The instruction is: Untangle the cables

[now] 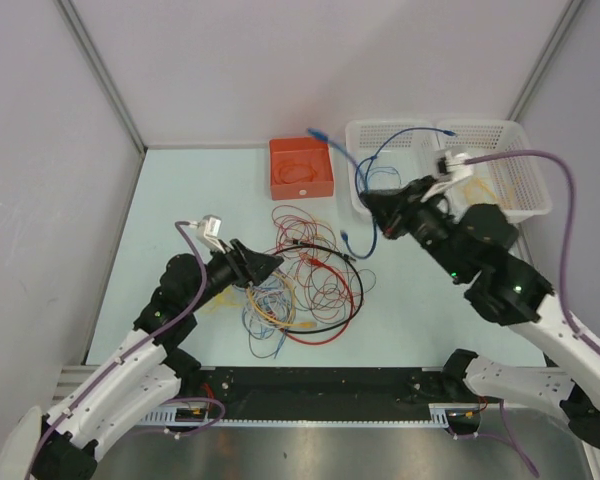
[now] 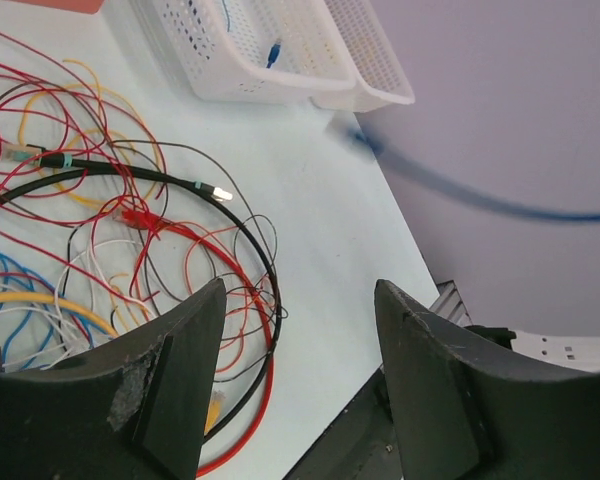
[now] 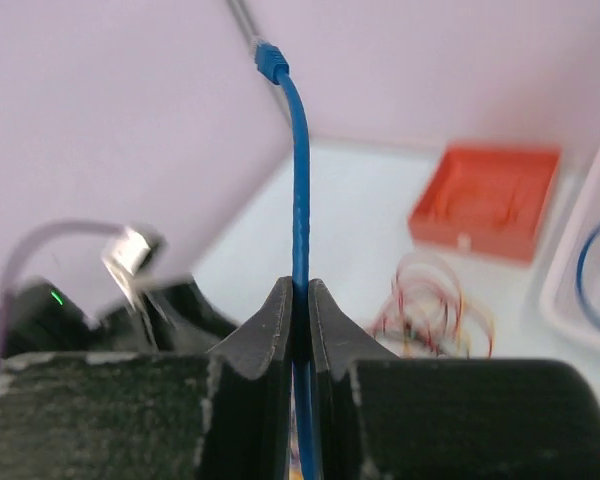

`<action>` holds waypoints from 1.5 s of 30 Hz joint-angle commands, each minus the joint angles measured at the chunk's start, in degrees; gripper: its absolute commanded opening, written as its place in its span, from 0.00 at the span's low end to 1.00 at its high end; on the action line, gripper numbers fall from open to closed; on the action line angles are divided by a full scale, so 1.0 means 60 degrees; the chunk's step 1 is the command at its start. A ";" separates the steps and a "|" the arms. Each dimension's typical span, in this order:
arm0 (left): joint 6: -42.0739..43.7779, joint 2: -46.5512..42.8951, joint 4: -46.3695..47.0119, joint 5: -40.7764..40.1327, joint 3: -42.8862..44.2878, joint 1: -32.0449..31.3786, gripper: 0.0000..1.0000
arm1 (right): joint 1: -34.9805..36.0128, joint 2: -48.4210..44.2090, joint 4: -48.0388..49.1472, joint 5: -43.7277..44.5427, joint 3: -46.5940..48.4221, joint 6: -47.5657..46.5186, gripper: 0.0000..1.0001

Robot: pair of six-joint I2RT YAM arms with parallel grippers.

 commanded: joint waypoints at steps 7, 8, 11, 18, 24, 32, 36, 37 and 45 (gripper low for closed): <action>0.0003 -0.0102 -0.0138 -0.0298 -0.0381 -0.0018 0.66 | -0.1796 0.0445 0.2932 0.2723 0.0920 -0.1105 0.00; -0.0012 -0.0058 -0.0138 -0.0283 -0.0381 -0.0018 0.66 | -0.2238 0.0940 0.2976 0.2563 0.0920 -0.0927 0.00; 0.0003 -0.0043 -0.0196 -0.0225 -0.0396 -0.0018 0.66 | -0.3598 0.1690 0.3035 0.2006 0.0906 0.0199 0.00; -0.0158 -0.0540 -0.0211 -0.0210 -0.0908 -0.0018 0.66 | -0.6093 0.3871 0.4512 0.0588 0.0905 0.2061 0.00; -0.0100 -0.0366 -0.0182 -0.0210 -0.1172 -0.0018 0.66 | -0.7221 0.5294 0.5466 -0.0089 0.1022 0.2971 0.00; -0.0070 0.0468 0.0404 -0.0254 -0.1319 -0.0004 0.66 | -0.7033 0.6978 0.5511 -0.1026 0.1286 0.2839 0.00; -0.0056 0.0734 0.0448 -0.0225 -0.1173 -0.0004 0.66 | -0.6915 0.7346 0.5116 -0.0983 0.1286 0.2824 0.00; -0.0041 0.0734 0.0419 -0.0225 -0.1158 -0.0018 0.66 | -0.6930 0.7376 0.4941 -0.0983 0.1286 0.2868 0.00; -0.0026 0.0441 0.0141 -0.0298 -0.1172 -0.0018 0.66 | -0.6915 0.7144 0.4179 -0.0881 0.1301 0.2780 0.79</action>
